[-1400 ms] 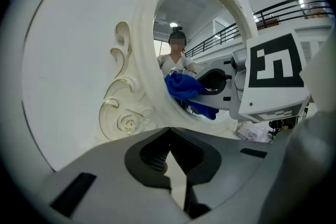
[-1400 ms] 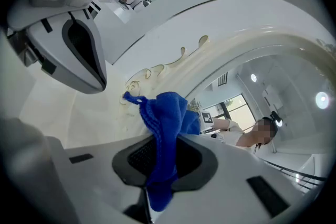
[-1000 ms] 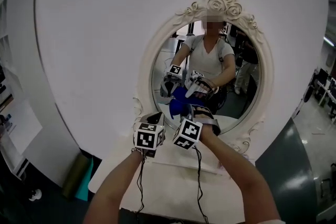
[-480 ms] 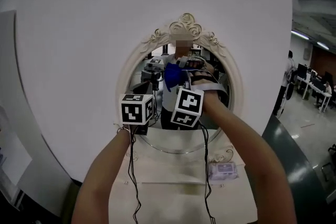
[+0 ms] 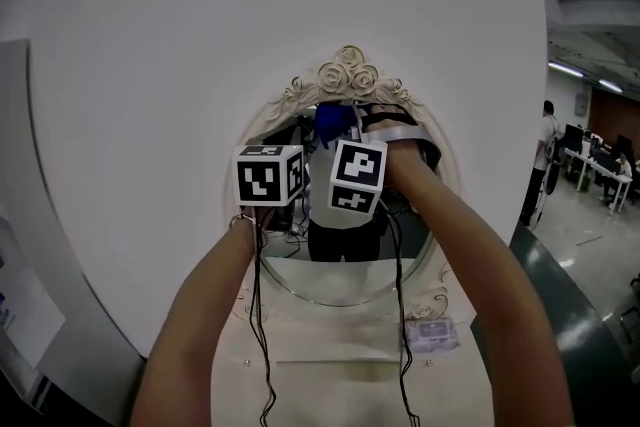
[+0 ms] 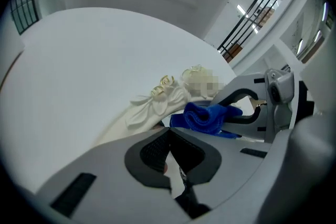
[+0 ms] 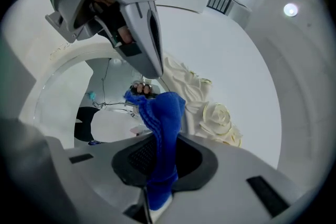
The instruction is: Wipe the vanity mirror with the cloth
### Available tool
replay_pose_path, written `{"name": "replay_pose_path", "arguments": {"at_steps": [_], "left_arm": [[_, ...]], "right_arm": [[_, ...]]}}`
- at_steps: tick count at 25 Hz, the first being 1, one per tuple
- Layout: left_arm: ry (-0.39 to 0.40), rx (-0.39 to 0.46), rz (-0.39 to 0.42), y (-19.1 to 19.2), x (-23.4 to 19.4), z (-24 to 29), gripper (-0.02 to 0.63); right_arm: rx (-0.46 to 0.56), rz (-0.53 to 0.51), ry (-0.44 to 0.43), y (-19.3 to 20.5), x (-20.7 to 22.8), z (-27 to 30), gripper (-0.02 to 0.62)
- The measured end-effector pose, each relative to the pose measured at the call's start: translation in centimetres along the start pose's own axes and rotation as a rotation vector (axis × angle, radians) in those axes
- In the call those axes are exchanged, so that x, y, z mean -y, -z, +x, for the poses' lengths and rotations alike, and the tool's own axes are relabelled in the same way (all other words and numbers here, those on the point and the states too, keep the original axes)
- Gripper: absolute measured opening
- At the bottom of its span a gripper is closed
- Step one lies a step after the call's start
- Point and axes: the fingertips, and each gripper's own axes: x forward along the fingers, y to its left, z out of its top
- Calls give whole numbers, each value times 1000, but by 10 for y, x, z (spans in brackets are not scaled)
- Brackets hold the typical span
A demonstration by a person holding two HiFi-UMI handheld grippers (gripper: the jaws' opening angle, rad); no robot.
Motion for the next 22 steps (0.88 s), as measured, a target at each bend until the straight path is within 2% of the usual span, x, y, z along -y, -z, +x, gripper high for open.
{"name": "replay_pose_path", "arguments": {"at_steps": [6, 16, 19, 22], "left_arm": [[-20, -7, 31, -8, -5, 1, 5], [-8, -54, 129, 24, 6, 6, 5], [17, -57, 109, 32, 14, 6, 5], [45, -85, 37, 51, 19, 4, 5]], "right_arm": [[-3, -8, -3, -2, 4, 8, 66], [6, -6, 13, -5, -6, 9, 66], [13, 3, -1, -7, -16, 7, 66], [20, 21, -31, -8, -33, 2, 66]]}}
